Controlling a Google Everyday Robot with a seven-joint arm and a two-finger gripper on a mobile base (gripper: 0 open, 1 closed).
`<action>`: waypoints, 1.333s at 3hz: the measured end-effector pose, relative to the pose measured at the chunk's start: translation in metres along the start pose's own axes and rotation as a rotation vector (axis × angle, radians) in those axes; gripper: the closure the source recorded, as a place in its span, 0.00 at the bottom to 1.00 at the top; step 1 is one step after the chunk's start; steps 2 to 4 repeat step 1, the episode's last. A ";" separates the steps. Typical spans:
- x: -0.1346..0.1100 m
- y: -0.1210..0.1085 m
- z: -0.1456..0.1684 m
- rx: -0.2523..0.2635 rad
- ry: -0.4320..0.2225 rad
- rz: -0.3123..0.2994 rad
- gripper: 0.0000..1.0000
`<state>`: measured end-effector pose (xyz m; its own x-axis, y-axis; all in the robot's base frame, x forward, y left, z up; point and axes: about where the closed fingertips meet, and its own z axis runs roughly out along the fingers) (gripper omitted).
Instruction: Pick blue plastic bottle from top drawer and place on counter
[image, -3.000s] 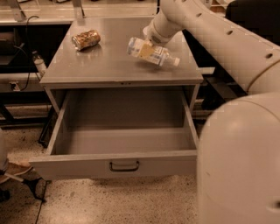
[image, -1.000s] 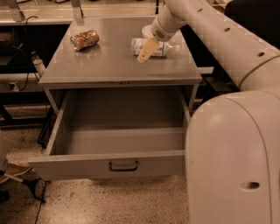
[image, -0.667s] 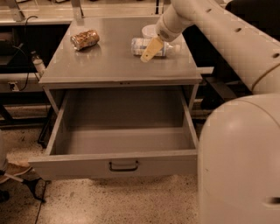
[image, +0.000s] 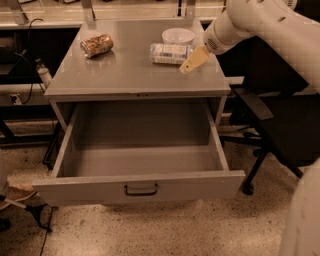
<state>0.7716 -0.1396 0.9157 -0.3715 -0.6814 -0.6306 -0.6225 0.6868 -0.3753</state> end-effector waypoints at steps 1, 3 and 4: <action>0.021 -0.005 -0.022 0.053 0.003 0.059 0.00; 0.021 -0.005 -0.022 0.053 0.003 0.059 0.00; 0.021 -0.005 -0.022 0.053 0.003 0.059 0.00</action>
Offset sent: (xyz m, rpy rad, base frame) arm 0.0000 0.0000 0.0000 0.0000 0.0000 0.0000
